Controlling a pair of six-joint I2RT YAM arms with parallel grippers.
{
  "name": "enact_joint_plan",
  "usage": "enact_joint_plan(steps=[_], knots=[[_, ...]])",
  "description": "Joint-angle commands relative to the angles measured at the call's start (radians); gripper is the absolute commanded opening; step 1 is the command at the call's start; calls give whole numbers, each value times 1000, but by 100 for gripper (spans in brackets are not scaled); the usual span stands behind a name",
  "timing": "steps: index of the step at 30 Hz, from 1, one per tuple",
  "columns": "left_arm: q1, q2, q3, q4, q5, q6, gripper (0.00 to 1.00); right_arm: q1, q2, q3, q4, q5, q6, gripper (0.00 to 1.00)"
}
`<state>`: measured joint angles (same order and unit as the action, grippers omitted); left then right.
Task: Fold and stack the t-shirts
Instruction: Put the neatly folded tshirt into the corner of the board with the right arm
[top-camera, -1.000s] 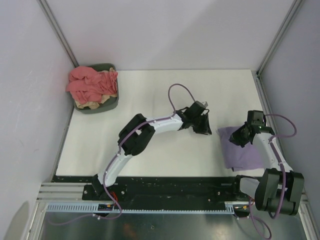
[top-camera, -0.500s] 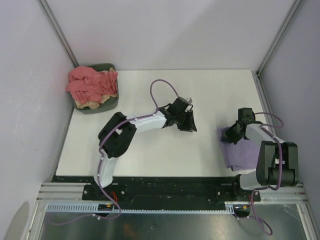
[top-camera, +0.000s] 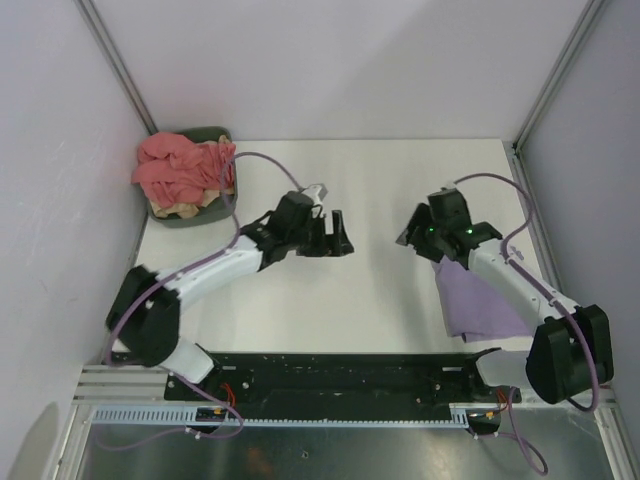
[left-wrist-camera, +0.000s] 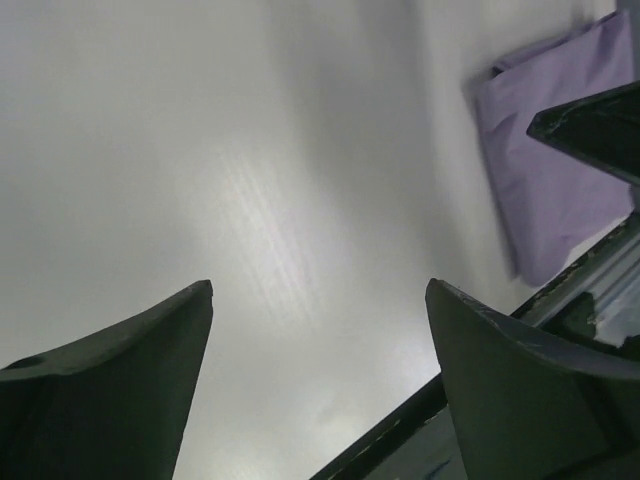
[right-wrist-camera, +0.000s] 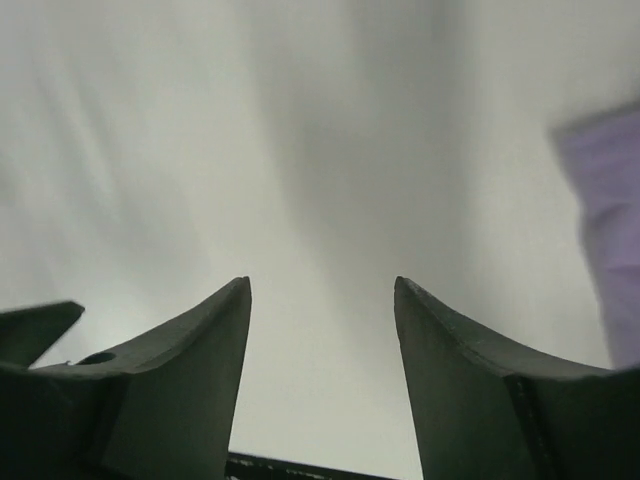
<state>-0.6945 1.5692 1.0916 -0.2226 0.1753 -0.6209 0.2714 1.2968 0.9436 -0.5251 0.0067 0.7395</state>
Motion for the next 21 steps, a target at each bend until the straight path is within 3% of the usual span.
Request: enact_joint_plan(steps=[1,7,21], knots=[[35,-210,-139,-29,-91,112,96,181,-19,69,44,106,-35,67],[87,-400,-274,-89,-130,118,99,317,19,116,96,144,-68,84],[106,-529,-258,-185,-171,177,99,327,12,118,110,217,-51,99]])
